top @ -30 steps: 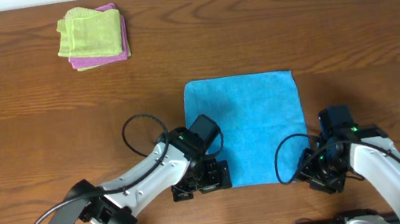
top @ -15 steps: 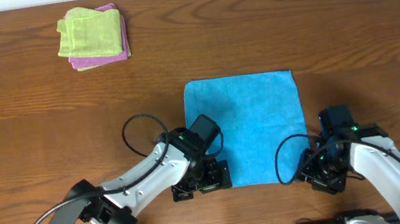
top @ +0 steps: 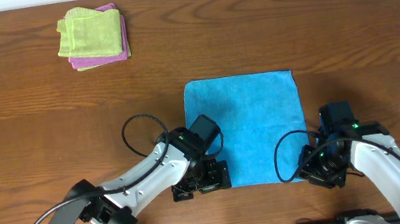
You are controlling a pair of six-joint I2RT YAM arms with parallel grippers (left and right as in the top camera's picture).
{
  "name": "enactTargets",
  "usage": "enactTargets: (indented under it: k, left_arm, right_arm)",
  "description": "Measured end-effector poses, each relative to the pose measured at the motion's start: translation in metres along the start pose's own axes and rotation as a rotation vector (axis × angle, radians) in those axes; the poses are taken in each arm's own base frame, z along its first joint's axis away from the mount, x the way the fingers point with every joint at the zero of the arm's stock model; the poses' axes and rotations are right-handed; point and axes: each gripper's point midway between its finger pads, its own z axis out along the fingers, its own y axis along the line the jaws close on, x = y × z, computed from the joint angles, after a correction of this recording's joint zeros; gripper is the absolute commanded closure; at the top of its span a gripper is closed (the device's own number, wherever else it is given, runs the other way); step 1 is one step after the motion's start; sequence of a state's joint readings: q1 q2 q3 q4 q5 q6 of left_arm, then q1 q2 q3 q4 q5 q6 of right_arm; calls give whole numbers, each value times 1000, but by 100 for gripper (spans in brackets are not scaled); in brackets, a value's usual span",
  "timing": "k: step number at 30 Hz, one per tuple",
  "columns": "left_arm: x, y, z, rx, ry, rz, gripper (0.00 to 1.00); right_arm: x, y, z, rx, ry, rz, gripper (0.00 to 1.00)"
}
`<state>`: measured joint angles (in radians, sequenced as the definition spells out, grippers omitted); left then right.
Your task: Fold the cloth
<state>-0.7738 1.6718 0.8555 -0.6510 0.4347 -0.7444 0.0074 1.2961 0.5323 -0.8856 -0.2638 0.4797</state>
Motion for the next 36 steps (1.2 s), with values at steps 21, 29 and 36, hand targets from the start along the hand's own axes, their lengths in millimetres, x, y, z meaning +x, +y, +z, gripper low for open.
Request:
enactTargets:
  k: [21,29,36]
  left_arm:
    - [-6,8,2,-41,-36,-9,30]
    - [-9,7,1,-42,-53,-20,30]
    - [-20,13,-3,-44,-82,-63,41]
  right_arm:
    - [1,-8,-1,42,0,59,73]
    - [1,-8,-1,42,0,60,73]
    - [1,-8,-1,42,0,60,73]
